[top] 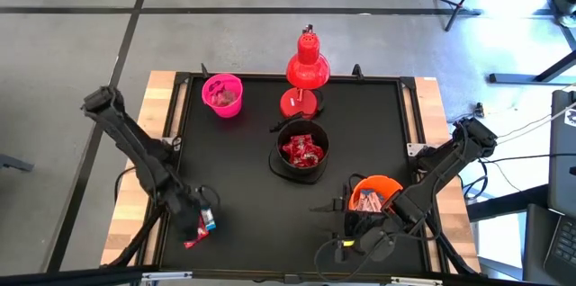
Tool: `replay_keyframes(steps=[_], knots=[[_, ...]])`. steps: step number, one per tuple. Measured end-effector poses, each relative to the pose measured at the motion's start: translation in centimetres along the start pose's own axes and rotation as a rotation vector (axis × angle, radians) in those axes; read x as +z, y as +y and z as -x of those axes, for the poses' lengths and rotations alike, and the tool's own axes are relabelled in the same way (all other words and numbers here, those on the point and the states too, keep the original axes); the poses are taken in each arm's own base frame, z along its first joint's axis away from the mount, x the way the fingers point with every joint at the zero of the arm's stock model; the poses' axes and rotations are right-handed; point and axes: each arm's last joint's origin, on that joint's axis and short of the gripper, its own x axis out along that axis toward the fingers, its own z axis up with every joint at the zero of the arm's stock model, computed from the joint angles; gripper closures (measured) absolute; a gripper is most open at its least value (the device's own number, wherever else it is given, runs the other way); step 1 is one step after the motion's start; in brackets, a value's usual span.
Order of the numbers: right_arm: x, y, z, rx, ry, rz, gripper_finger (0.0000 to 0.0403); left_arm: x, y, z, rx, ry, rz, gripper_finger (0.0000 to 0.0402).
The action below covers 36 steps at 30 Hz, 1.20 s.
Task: Organize candy in baskets
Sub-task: Put the red candy into the black bucket
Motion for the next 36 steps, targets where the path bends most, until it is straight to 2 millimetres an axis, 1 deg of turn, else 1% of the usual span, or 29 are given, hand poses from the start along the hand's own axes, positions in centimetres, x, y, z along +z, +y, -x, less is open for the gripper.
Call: replay_keyframes(steps=[3, 6, 9, 14, 23, 28, 34, 36], knots=[[0.0, 0.0, 0.0, -0.001, 0.001, 0.007, 0.0219, -0.4, -1.2, -2.1, -0.003, 0.036, -0.005, 0.0311], [0.0, 0.0, 0.0, -0.001, 0.001, 0.008, 0.0219, -0.7, -1.8, -3.6, 0.009, 0.021, 0.007, 0.0311], [0.0, 0.0, 0.0, -0.001, 0.002, 0.013, 0.0219, -1.1, -1.9, -4.8, 0.047, 0.0, 0.052, 0.0311], [-0.1, 0.0, 0.0, -0.004, 0.008, 0.019, 0.0219, -1.4, -1.9, -6.2, 0.102, 0.002, 0.08, 0.0312], [-0.1, -0.1, 0.0, -0.006, 0.011, 0.026, 0.0219, -1.3, -1.5, -8.9, 0.205, 0.012, 0.093, 0.0309], [-0.1, -0.1, 0.0, -0.005, 0.011, 0.027, 0.0219, -1.3, -1.6, -9.4, 0.201, 0.031, 0.094, 0.0278], [-0.1, -0.1, 0.0, -0.006, 0.011, 0.027, 0.0219, -1.3, -1.7, -9.4, 0.19, 0.034, 0.087, 0.0217], [-0.1, -0.1, 0.0, -0.005, 0.011, 0.027, 0.0219, -1.3, -1.7, -9.4, 0.185, 0.063, 0.092, 0.0198]])
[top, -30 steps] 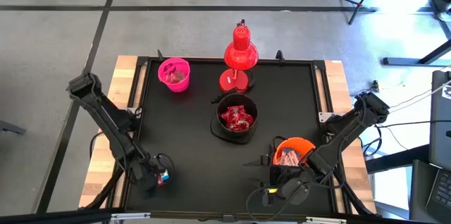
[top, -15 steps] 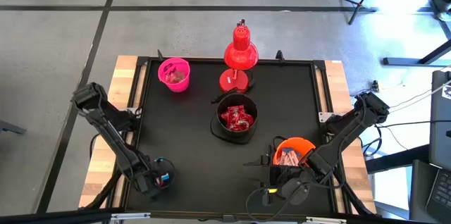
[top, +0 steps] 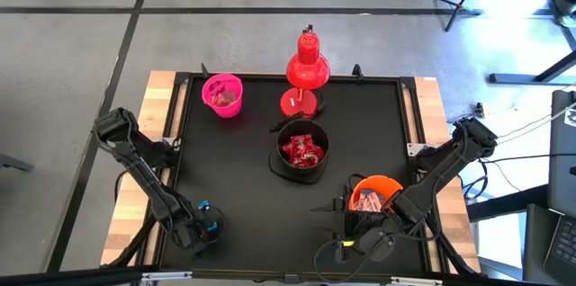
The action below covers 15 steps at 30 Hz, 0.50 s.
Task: Organize candy in baskets
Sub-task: Put the red candy into the black bucket
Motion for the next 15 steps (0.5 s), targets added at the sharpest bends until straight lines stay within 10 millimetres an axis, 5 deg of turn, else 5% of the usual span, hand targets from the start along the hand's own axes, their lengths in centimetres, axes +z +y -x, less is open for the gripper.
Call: replay_keyframes(steps=[15], knots=[[0.1, 0.0, 0.0, 0.003, -0.012, -0.011, 0.0219, -0.4, 1.1, 1.2, 0.055, 0.14, 0.158, 0.0173]])
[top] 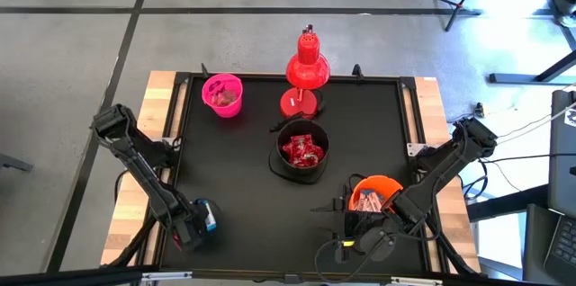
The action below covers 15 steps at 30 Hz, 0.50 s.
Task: Organize candy in baskets
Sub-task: Put the red candy into the black bucket
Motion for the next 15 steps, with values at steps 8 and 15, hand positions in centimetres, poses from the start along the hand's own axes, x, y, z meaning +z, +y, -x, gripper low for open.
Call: replay_keyframes(steps=[8, 15], knots=[[0.0, 0.0, 0.0, 0.0, 0.0, -0.005, 0.0219, 0.46, 0.48, -0.08, 0.054, -0.166, 0.011, 0.0172], [0.0, 0.0, 0.0, 0.0, 0.0, -0.006, 0.0219, 0.68, 0.97, -0.68, 0.052, -0.17, 0.017, 0.0172]])
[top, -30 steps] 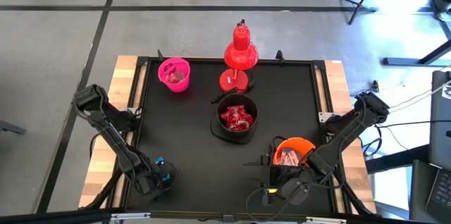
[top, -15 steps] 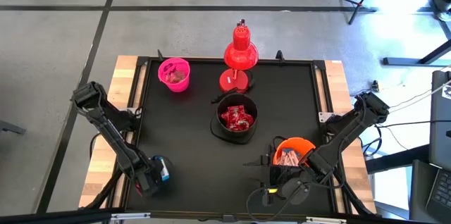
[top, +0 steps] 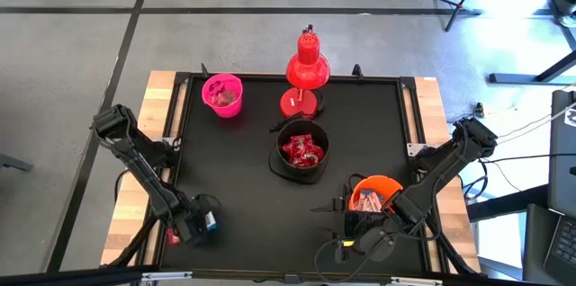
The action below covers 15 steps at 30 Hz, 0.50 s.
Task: Organize candy in baskets
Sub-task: Put the red candy into the black bucket
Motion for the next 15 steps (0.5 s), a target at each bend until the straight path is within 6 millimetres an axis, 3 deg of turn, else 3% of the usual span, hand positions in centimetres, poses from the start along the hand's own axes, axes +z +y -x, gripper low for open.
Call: replay_keyframes(steps=[9, 15], knots=[[-0.01, 0.01, 0.0, 0.002, 0.001, -0.005, 0.0219, -0.17, 1.2, -1.2, 0.018, 0.133, 0.032, 0.0179], [-0.01, 0.01, 0.0, 0.002, 0.001, -0.003, 0.0219, -0.2, 0.87, -1.03, 0.009, 0.128, 0.019, 0.0266]])
